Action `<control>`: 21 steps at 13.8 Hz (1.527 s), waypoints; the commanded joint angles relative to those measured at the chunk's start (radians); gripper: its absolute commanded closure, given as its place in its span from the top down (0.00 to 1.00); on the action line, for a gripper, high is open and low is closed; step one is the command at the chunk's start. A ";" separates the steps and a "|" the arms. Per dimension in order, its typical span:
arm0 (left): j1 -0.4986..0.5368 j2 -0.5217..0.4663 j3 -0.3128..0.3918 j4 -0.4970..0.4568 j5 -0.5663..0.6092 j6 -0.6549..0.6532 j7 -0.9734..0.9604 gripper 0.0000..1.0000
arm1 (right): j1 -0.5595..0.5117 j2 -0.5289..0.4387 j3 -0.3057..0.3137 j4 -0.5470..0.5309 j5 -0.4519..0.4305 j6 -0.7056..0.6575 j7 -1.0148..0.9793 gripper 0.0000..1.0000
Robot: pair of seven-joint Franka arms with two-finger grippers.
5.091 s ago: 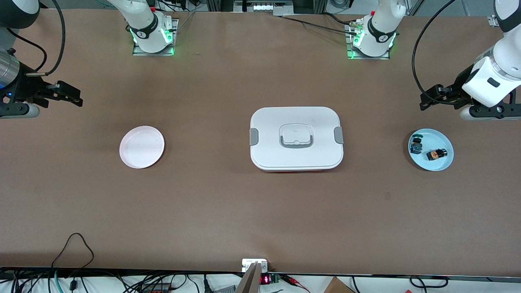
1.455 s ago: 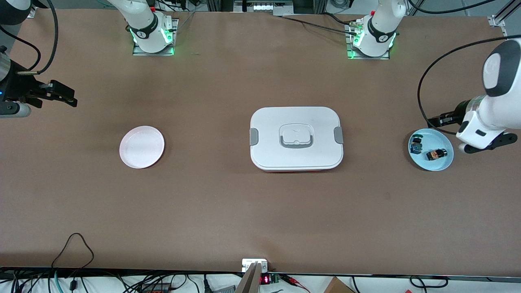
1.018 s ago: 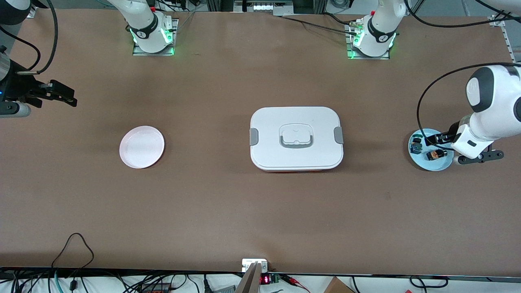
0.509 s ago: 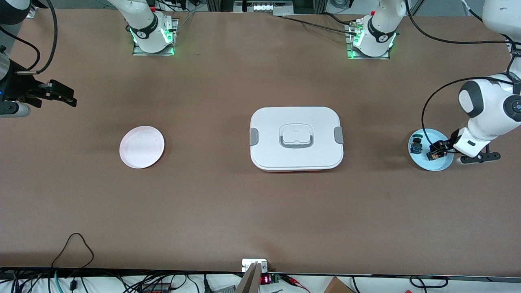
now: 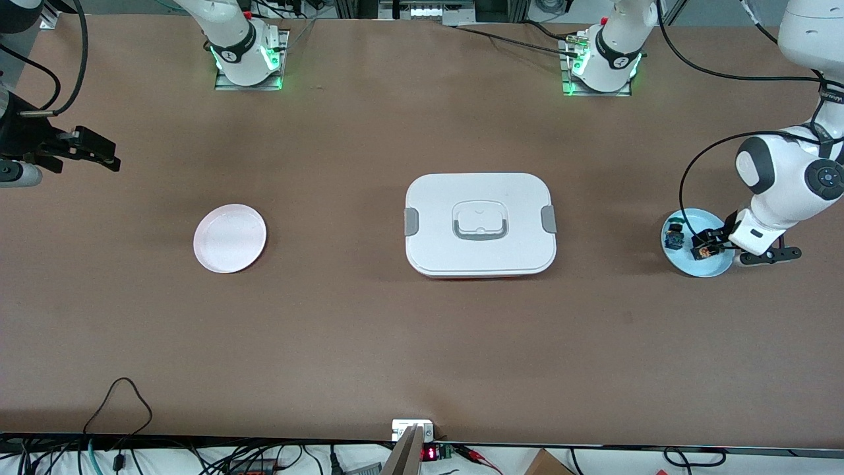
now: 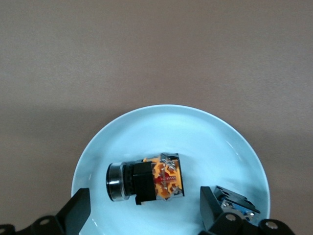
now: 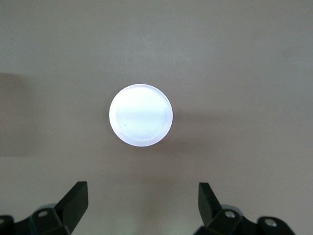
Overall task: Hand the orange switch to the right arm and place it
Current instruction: 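Lower the left gripper over the orange switch on the blue plate, then close the left gripper on the orange switch and lift it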
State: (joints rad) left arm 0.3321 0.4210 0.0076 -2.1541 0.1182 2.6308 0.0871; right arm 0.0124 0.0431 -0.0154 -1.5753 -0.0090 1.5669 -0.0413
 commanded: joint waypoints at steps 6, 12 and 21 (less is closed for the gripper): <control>0.019 0.053 -0.012 -0.007 0.018 0.089 -0.001 0.98 | -0.009 -0.005 0.003 0.060 -0.006 -0.054 -0.003 1.00; 0.024 0.068 -0.012 -0.001 0.018 0.089 -0.001 0.98 | -0.014 -0.005 0.003 0.075 -0.008 -0.061 -0.002 1.00; 0.024 0.068 -0.014 0.007 0.018 0.083 0.005 0.37 | -0.014 0.020 0.005 0.073 -0.008 -0.059 -0.002 1.00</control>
State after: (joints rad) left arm 0.3406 0.4906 0.0053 -2.1562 0.1182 2.7113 0.0867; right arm 0.0090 0.0537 -0.0200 -1.5149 -0.0094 1.5226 -0.0412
